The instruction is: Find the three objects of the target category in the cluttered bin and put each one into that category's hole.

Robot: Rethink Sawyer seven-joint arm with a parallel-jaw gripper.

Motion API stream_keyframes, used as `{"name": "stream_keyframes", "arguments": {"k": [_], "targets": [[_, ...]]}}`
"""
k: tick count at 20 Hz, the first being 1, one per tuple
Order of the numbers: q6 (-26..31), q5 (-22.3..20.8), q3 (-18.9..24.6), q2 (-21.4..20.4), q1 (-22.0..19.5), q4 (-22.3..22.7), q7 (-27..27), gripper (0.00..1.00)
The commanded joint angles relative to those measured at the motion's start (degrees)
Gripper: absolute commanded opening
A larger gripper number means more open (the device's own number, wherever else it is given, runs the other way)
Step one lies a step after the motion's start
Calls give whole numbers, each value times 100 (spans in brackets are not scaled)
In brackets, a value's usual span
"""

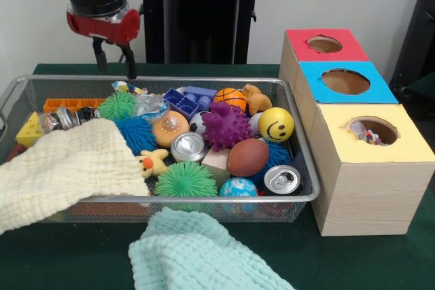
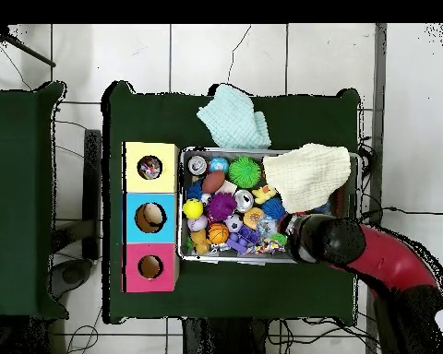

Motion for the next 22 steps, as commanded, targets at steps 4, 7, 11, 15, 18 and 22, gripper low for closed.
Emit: {"name": "stream_keyframes", "arguments": {"k": [4,7,11,15,18,22], "targets": [[-726,18,67,-218,-62,1119,515,100],[-832,8,33,-215,-42,1200,552,100],[-937,6,3,-180,-28,1234,566,100],[-1107,-52,-54,-124,21,1222,597,100],[-1336,-220,-159,-209,115,1198,599,100],[-1409,-279,-333,-306,304,1172,653,100]]}}
